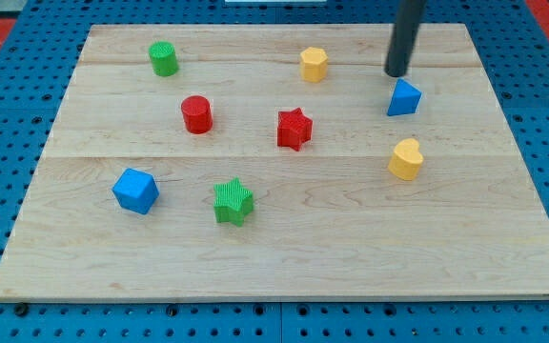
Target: Move the blue triangle to the right of the green star
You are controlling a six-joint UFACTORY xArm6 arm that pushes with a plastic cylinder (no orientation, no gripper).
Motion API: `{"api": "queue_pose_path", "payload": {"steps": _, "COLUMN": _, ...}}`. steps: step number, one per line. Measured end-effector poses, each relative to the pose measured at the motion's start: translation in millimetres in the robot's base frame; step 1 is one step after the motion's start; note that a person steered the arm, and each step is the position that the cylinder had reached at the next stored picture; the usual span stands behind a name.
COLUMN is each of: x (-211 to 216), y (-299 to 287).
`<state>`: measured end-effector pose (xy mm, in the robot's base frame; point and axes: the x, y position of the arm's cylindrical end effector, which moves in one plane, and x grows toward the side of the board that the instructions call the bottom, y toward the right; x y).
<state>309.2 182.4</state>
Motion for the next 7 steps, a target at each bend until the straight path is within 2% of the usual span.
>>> {"api": "queue_pose_path", "payload": {"steps": 1, "x": 10.5, "y": 14.3}}
{"api": "queue_pose_path", "payload": {"steps": 3, "x": 56.3, "y": 7.8}}
{"api": "queue_pose_path", "payload": {"steps": 5, "x": 59.0, "y": -8.3}}
{"api": "queue_pose_path", "payload": {"steps": 7, "x": 66.9, "y": -82.0}}
